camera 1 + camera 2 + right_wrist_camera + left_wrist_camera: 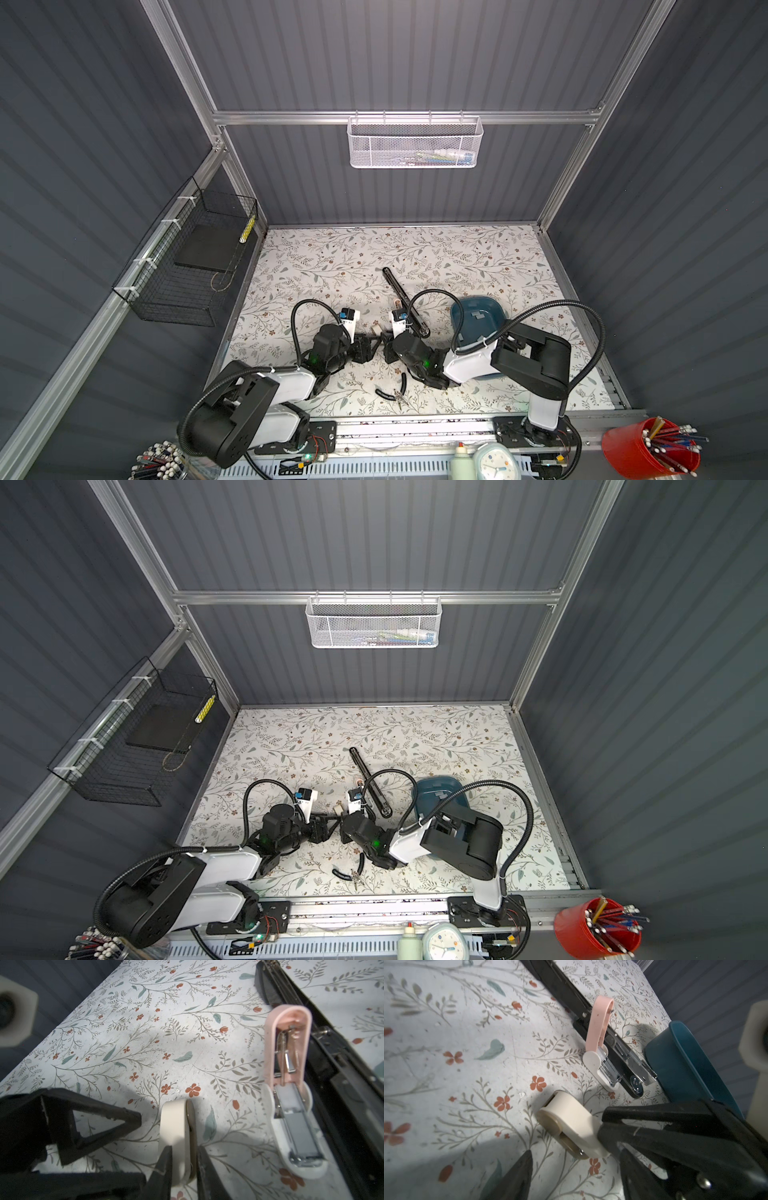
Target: Load the staples into the stapler
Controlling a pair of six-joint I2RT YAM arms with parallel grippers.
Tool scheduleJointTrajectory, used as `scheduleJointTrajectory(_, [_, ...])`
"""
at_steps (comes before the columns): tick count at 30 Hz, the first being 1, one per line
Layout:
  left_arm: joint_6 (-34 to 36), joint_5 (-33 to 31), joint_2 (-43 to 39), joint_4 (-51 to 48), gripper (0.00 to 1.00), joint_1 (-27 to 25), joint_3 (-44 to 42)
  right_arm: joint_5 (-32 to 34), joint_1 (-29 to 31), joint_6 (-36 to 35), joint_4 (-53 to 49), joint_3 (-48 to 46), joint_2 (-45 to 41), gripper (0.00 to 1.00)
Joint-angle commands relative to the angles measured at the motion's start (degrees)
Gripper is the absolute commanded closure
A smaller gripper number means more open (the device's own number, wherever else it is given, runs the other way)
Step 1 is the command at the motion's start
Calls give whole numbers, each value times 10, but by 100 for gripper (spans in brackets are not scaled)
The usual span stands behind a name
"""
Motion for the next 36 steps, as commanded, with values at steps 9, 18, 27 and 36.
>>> scheduleJointTrajectory(9, [-48, -209, -164, -356, 1, -3, 145, -5, -24, -87, -147, 77, -80, 66])
scheduleJointTrajectory(18, [-267, -339, -147, -591, 1, -2, 359, -40, -58, -119, -172, 38, -218, 36])
scheduleJointTrajectory(27, [-158, -532, -89, -624, 1, 1, 536, -12, -91, -106, -128, -77, -329, 1])
scheduleJointTrajectory(36, [24, -355, -31, -401, 1, 14, 421, -29, -128, -116, -153, -98, -293, 1])
